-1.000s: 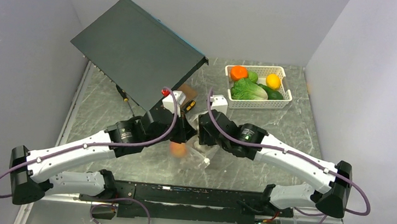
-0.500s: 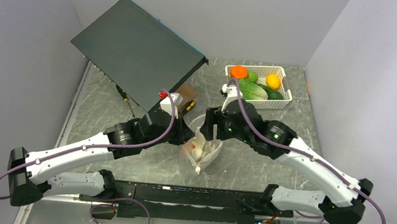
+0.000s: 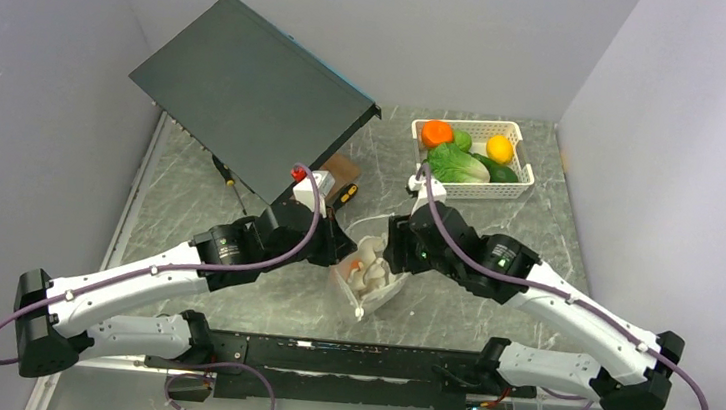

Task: Place the food in the zip-top bag and seal the zipper
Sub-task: Place the fake vegetable in the zipper food storage bag, then adjust the zipper food storage bag at the center of the board.

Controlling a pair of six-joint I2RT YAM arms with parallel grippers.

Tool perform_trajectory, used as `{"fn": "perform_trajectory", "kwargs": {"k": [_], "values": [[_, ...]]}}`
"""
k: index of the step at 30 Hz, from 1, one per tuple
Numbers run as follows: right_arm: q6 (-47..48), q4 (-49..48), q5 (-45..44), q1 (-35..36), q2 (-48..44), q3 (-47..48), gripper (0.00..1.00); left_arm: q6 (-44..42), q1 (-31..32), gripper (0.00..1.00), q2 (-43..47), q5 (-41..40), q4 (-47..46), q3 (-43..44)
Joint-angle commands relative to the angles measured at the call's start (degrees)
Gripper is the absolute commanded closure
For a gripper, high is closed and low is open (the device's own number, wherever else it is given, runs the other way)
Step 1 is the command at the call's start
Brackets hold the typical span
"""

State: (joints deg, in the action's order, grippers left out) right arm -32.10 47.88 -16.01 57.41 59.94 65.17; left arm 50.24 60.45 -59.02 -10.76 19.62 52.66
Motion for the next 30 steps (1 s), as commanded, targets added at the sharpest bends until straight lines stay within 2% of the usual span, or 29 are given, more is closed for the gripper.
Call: {"fn": "perform_trajectory", "kwargs": {"k": [1, 4, 5, 7, 10, 13, 16, 19, 22, 26, 27, 30], "values": [[1.21, -5.22, -2.16, 1.74, 0.33, -3.99, 0.51, -0.7, -0.19, 1.0, 0.29, 0.26, 0.09, 2.13], [1.71, -3.1, -8.4, 3.83, 1.73, 0.01, 0.93, -1.44, -0.53, 1.0, -0.1, 0.6, 2.83, 4.98], [2.26, -2.05, -9.97, 5.36, 2.17, 2.71, 1.0, -1.52, -0.64, 1.0, -0.17, 1.03, 5.65, 6.68], [3.5, -0.37, -10.85, 6.98, 2.88, 7.67, 1.0, -2.31, -0.68, 1.0, 0.3, 2.49, 8.56, 10.62], [3.71, 2.19, -6.91, 7.37, 5.42, 13.07, 1.0, -2.81, -0.59, 1.0, 1.89, 4.6, 9.1, 13.93], [3.1, -1.51, -3.55, 7.32, 5.81, 10.27, 1.0, -1.28, -0.65, 1.0, 3.12, 4.73, 4.35, 8.72], [0.84, -10.11, -6.52, 7.26, 4.29, 1.92, 1.0, 0.61, -2.45, 1.0, 0.2, 6.39, 1.69, 2.28], [0.2, -13.12, -7.58, 6.14, 3.98, -3.0, 1.0, 1.83, -4.85, 1.0, -3.61, 9.57, 6.77, 3.44], [0.66, -9.43, -7.97, 5.7, 4.8, -0.12, 1.0, -0.55, -4.75, 1.0, -0.86, 10.06, 5.27, 6.03], [2.68, -9.03, -7.73, 5.17, 3.65, 2.42, 0.99, -2.5, -4.72, 1.0, 1.9, 6.57, 5.55, 8.11], [2.81, -8.58, -7.41, 4.93, 3.93, 3.23, 0.94, -2.33, -4.8, 1.0, 1.71, 5.87, 6.37, 8.15], [2.97, -7.53, -6.77, 4.38, 4.56, 5.41, 0.71, -1.71, -4.8, 1.0, 1.16, 5.29, 7.56, 7.45]]}}
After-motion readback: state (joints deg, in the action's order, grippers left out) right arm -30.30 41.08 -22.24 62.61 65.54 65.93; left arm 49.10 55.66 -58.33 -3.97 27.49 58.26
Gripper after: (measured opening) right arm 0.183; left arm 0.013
